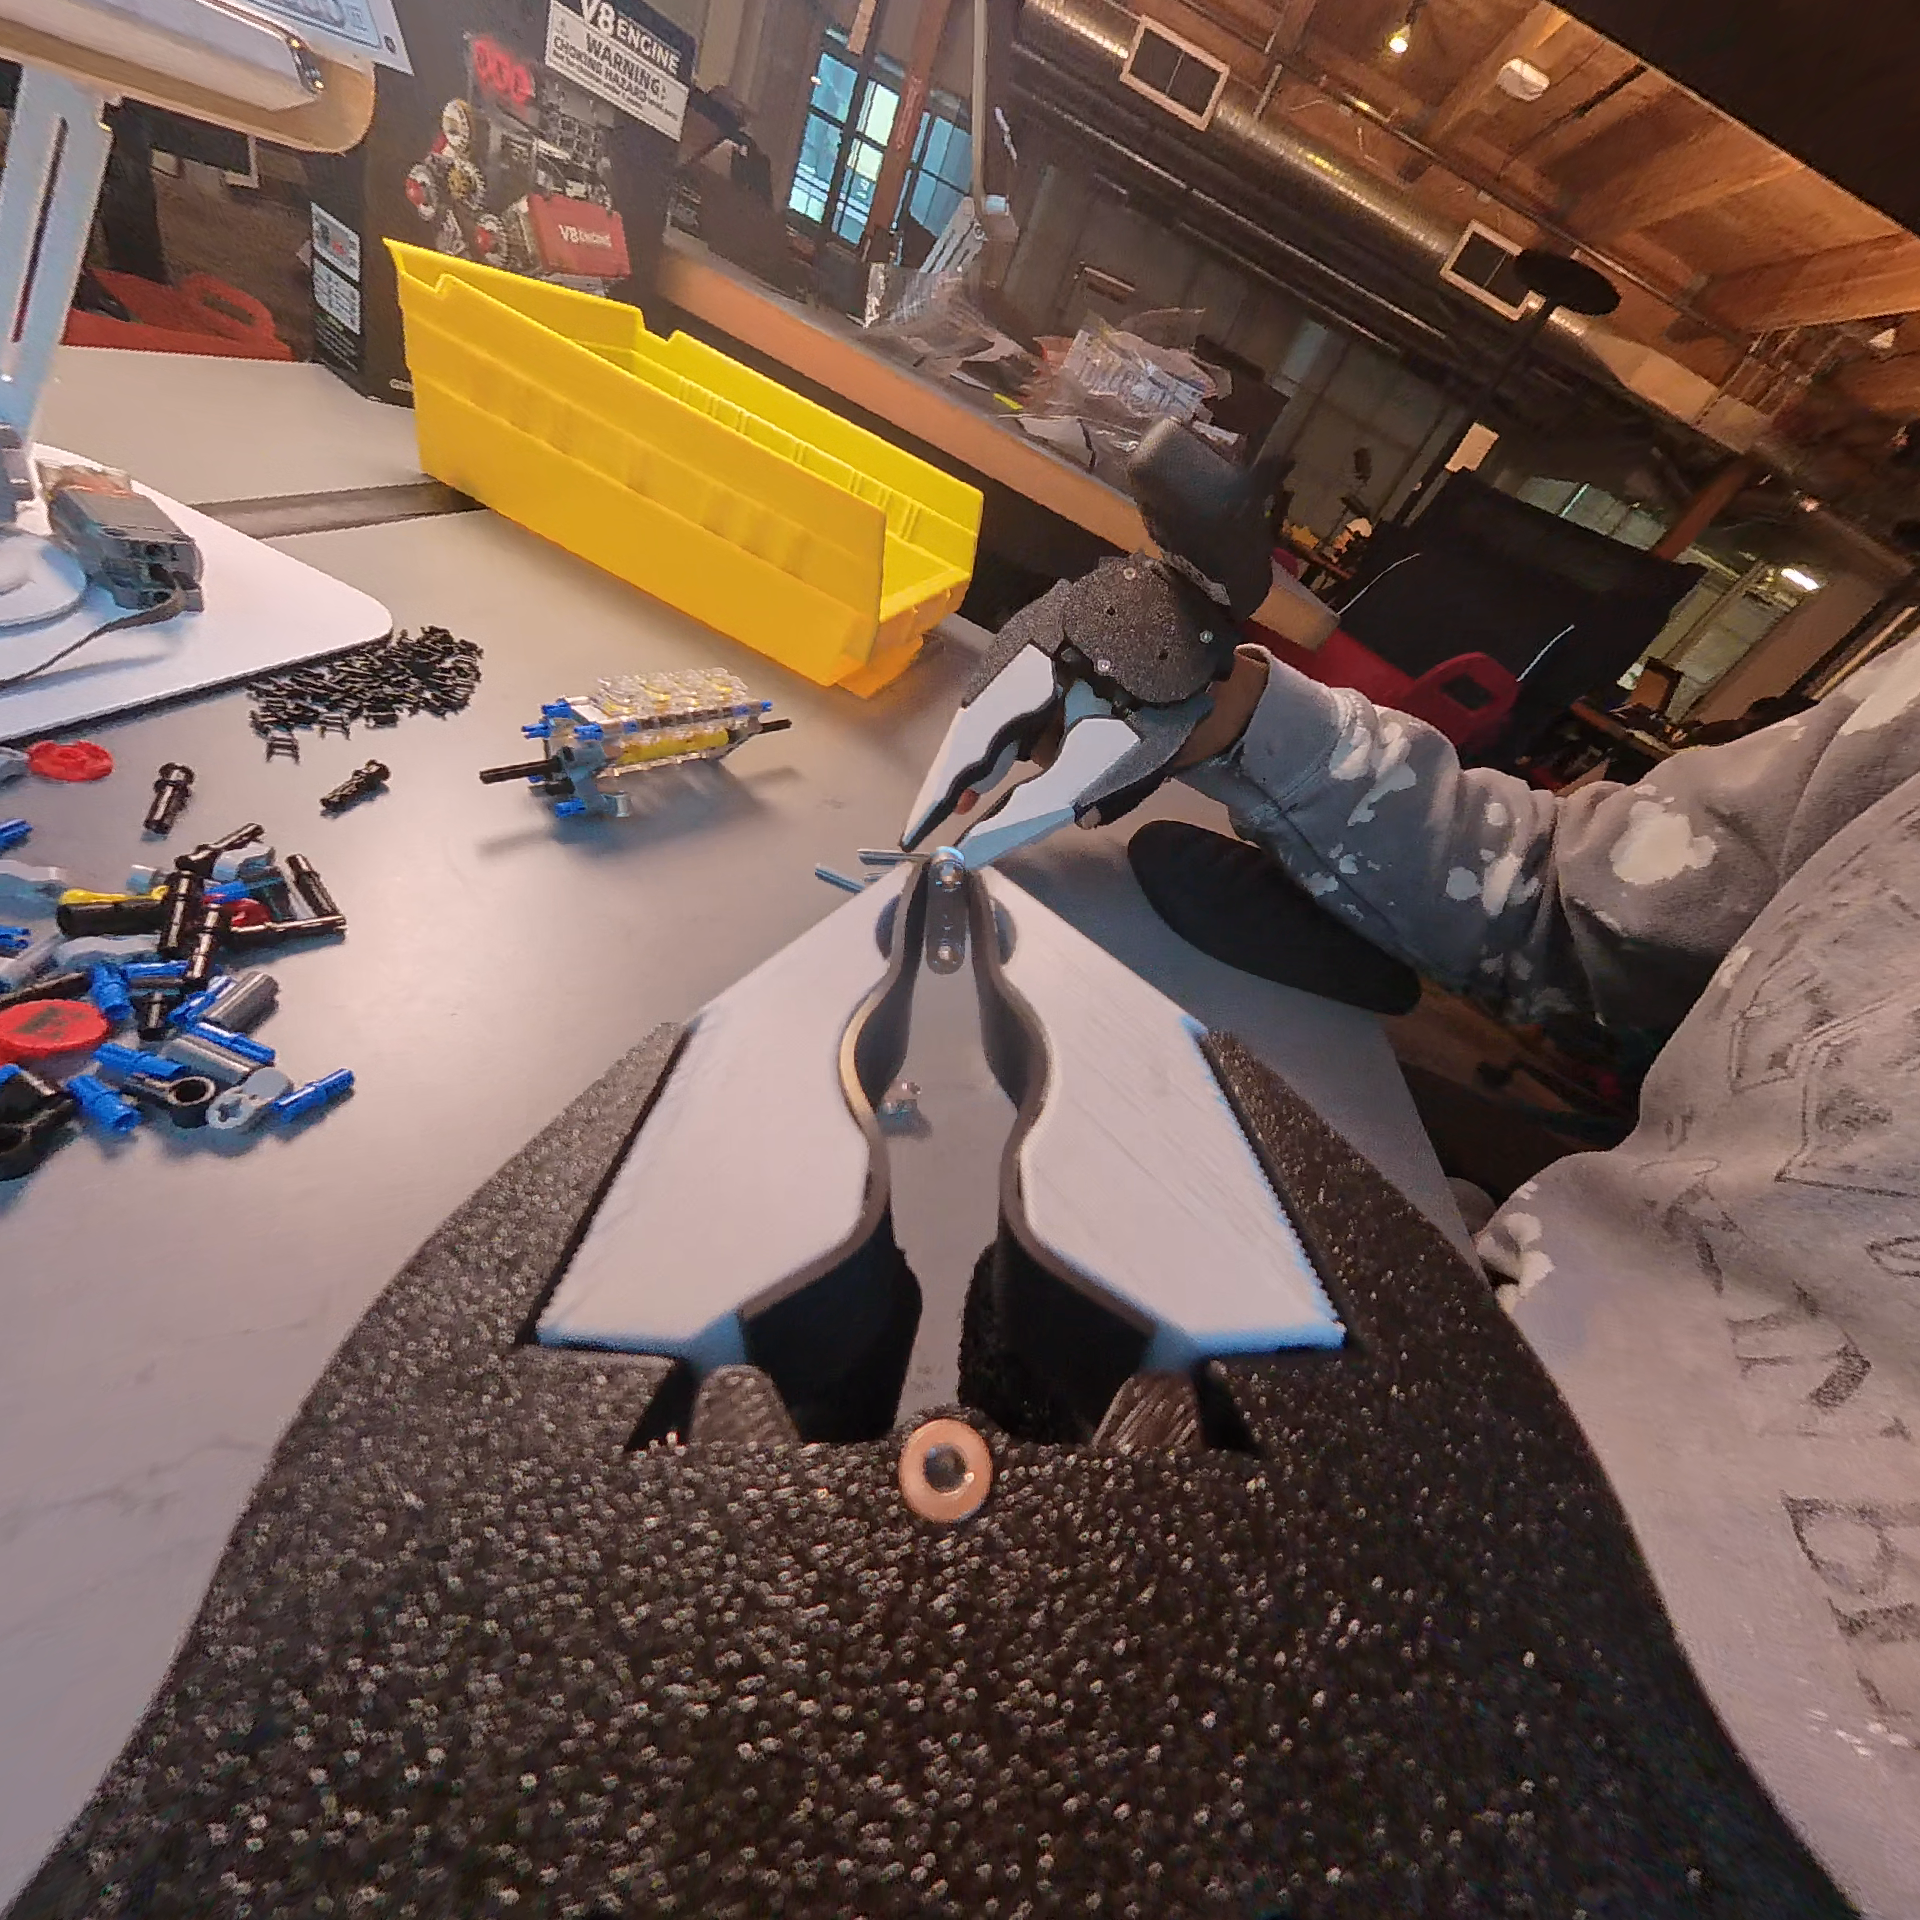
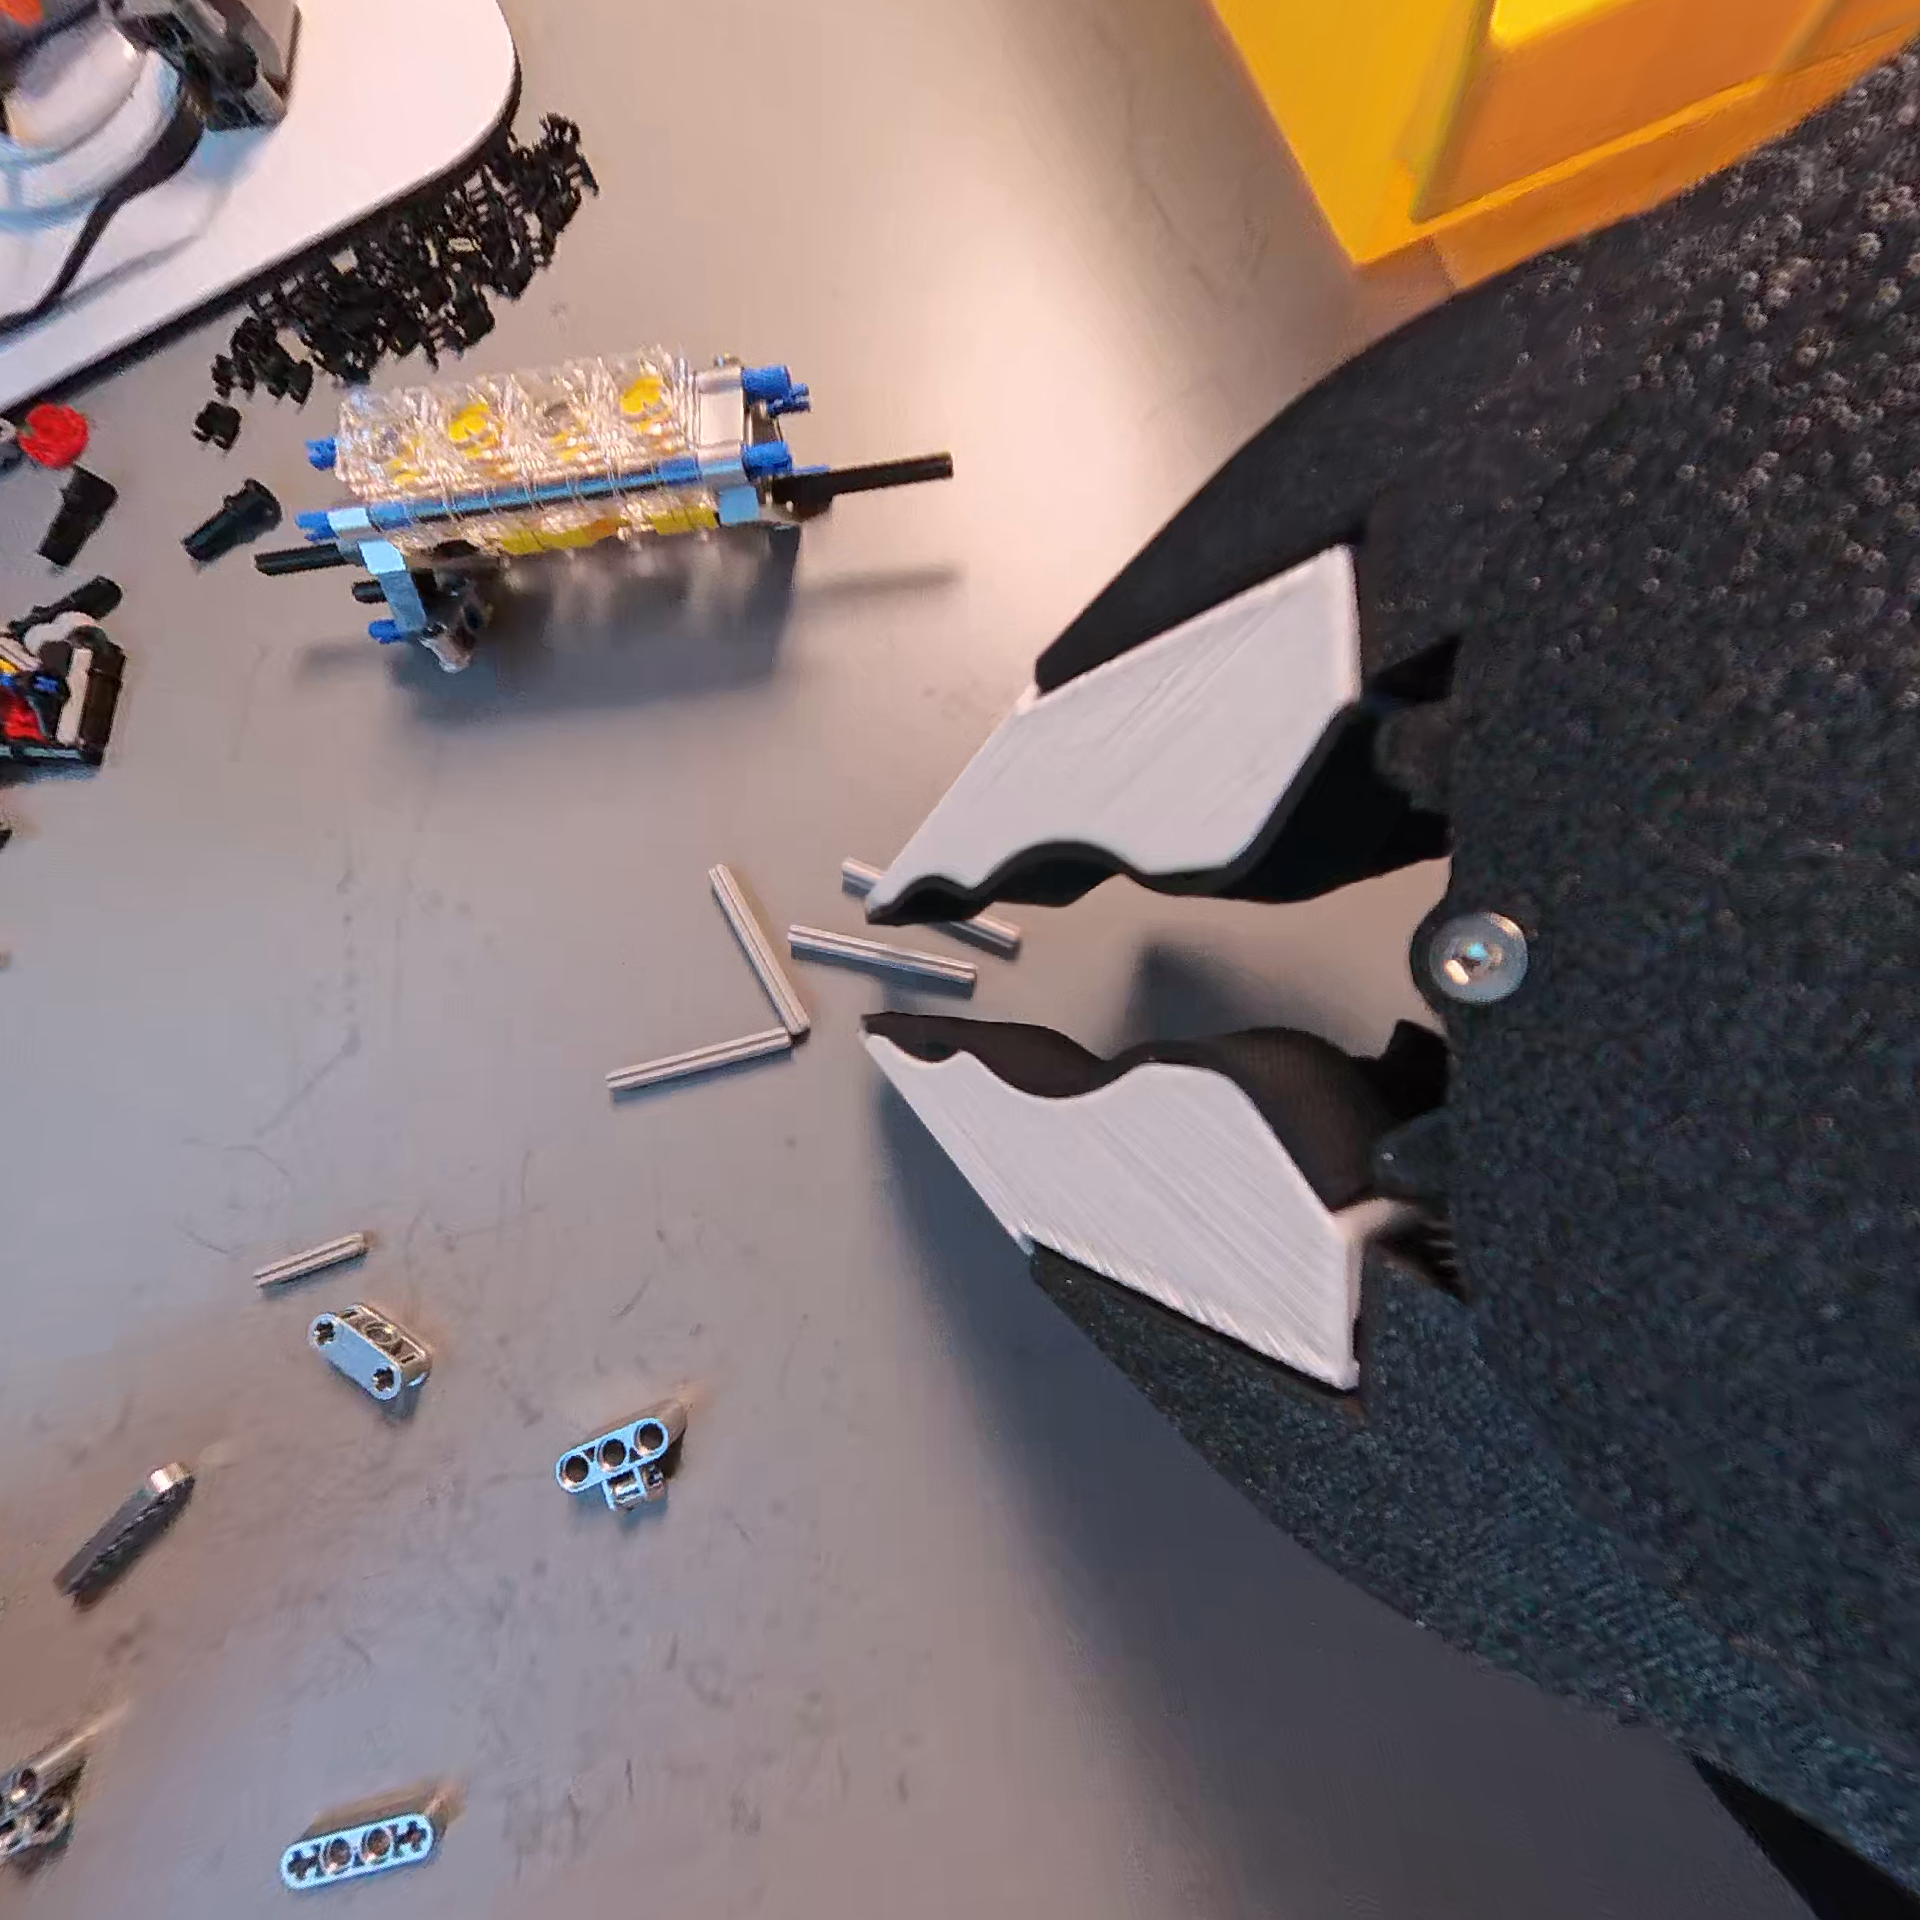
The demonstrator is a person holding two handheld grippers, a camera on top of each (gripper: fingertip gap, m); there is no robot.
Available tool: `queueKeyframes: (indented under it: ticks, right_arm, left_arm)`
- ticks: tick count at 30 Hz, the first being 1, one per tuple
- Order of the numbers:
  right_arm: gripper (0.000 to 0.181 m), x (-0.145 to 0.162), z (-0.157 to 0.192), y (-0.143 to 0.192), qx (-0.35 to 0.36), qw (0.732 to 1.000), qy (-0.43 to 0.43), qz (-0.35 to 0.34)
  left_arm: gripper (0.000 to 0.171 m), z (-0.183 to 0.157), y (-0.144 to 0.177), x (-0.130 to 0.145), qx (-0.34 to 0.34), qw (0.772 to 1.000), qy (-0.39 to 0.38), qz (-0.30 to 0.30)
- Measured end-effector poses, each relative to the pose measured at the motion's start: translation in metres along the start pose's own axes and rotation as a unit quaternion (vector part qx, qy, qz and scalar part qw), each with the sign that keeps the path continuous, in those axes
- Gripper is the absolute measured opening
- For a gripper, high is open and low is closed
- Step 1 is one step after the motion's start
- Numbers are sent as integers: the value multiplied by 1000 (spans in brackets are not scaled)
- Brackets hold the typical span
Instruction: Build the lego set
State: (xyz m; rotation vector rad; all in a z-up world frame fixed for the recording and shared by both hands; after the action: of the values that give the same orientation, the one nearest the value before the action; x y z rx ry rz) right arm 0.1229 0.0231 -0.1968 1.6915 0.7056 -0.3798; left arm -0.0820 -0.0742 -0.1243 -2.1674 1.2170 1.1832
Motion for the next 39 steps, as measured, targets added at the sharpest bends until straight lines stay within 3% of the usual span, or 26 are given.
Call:
queueKeyframes:
  ticks: [13, 17, 20, 28, 33, 39]
  right_arm:
    - [2, 4, -3, -9, -39, 999, -9, 21]
    - [2, -3, -1, 9, -49, 997, -41, -42]
    - [2, -1, 10, 20, -55, 997, -14, -46]
    - [3, 1, 38, 1, -63, 996, 57, -6]
    - [14, -13, 10, 1, -34, 999, -6, -38]
    - [17, -14, -13, -24, -50, 997, -64, 14]
  left_arm:
    - [6, 3, 3, -1, 0, 1000, -2, -3]
    - [6, 4, 5, -4, -3, 1000, -3, -8]
    - [6, 9, 12, -8, -18, 1000, -14, -12]
    - [6, 28, 31, -17, -80, 995, -53, -16]
    - [6, 31, 28, -11, -81, 996, -48, -6]
    - [6, 33, 26, -7, -80, 996, -48, 2]
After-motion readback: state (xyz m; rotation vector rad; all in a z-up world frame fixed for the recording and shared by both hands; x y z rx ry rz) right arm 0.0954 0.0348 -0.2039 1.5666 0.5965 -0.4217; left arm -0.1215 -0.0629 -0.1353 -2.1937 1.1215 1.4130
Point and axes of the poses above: each gripper's, where its closed fingertips meet, y back along the fingers, x out of its underside, z = x × y across the jaws, the point moved 4 cm from there along y, back along the fingers, and after that the axes turned 11 degrees about y, right-handed, at the moved point
